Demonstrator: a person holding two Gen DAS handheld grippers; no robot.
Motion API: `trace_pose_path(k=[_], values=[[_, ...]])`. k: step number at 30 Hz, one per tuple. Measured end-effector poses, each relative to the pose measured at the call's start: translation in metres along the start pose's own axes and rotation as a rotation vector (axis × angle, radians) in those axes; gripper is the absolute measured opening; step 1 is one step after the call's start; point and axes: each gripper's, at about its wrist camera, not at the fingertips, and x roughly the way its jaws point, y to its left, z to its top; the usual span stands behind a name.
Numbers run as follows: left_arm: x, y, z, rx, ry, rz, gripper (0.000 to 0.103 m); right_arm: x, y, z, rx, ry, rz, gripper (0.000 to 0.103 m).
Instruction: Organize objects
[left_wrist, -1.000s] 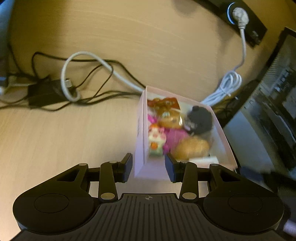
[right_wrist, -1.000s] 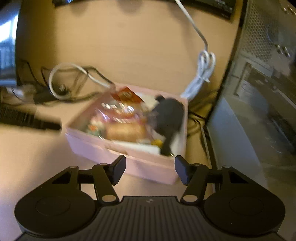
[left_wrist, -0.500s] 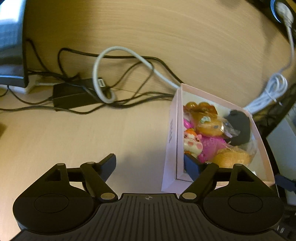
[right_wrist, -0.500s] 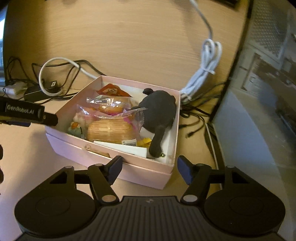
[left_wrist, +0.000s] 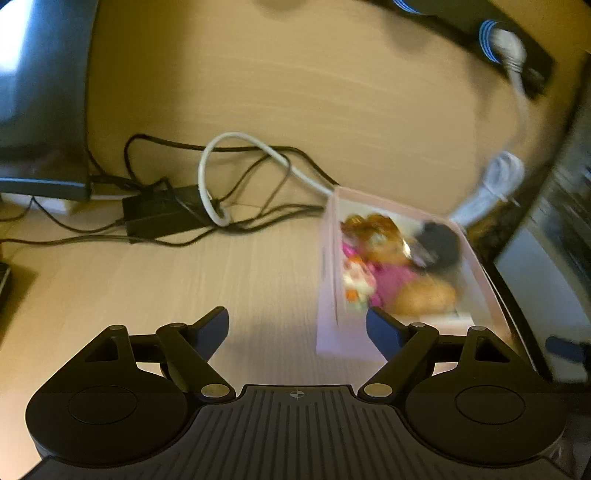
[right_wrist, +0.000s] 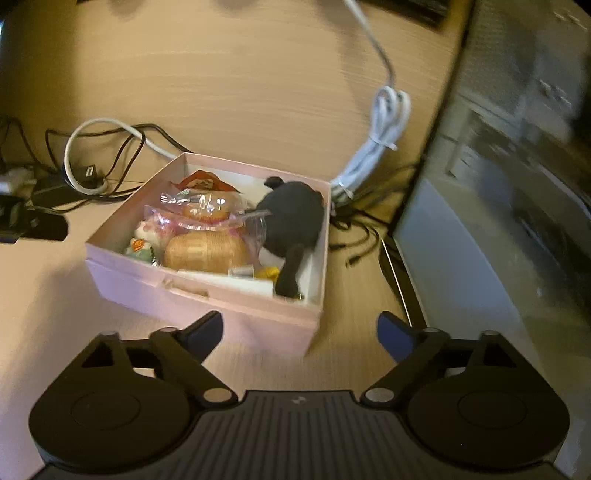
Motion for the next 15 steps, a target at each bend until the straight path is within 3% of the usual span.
trace_pose_path(k=[5, 11, 15], values=[[-0.021, -0.011, -0.051, 0.127, 0.068, -0.040, 0.087, -0.029, 0.005, -0.040, 0.047, 0.089, 0.018, 0.103], [-0.044, -0.018, -0.101, 0.154, 0.120, -0.029, 0.087, -0.047, 0.017, -0.088, 0.028, 0.160, 0.061, 0.103], [-0.050, -0.019, -0.125, 0.140, 0.122, 0.018, 0.087, -0.049, 0.016, -0.102, 0.010, 0.137, 0.082, 0.103]])
